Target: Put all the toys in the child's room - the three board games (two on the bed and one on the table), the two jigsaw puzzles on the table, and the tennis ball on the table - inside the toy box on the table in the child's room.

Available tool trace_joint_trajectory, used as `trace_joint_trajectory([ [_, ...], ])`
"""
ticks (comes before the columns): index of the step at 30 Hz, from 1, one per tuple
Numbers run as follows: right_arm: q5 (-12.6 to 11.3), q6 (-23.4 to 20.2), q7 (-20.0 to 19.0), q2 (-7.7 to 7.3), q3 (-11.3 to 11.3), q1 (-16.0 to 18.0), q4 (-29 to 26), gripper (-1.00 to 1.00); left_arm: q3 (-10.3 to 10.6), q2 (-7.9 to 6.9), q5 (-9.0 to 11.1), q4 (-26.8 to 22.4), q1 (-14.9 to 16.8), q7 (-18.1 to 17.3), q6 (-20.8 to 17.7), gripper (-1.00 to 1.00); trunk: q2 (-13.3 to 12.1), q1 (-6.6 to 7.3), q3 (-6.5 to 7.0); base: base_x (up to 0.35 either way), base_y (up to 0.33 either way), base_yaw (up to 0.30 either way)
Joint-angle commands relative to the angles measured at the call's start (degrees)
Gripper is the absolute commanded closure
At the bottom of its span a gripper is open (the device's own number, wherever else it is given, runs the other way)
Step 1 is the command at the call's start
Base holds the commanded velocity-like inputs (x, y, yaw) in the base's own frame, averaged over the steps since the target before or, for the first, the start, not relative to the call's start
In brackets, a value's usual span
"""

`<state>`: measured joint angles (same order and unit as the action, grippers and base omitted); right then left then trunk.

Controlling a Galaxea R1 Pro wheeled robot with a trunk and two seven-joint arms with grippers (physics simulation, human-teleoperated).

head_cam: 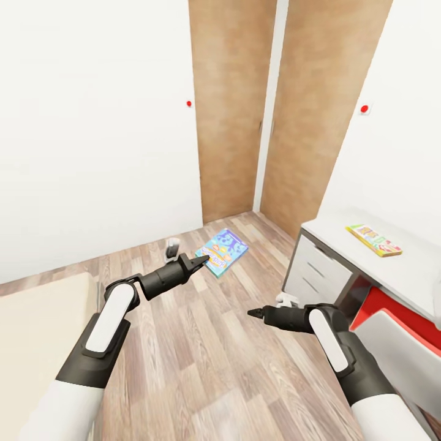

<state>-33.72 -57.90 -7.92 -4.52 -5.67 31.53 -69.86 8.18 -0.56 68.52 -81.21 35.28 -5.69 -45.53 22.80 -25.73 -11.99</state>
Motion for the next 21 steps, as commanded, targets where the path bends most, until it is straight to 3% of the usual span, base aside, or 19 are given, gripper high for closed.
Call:
trace_joint_trajectory([
  [1,0.59,-0.08,-0.62,-0.16,0.0,-0.17,-0.05,-1.0,0.0,-0.03,-0.15,0.0,0.06,-0.3,-0.11,1.0,0.11,-0.05,-0.11,0.201,0.0,0.03],
  [21,0.58,0.47,-0.86,-0.91,0.13,-2.03,-2.08,-1.0,0.16,-0.05,-0.22,0.0,0.06,-0.4,-0.09,1.0,0.11,-0.05,-0.11,0.301,0.0,0.007],
])
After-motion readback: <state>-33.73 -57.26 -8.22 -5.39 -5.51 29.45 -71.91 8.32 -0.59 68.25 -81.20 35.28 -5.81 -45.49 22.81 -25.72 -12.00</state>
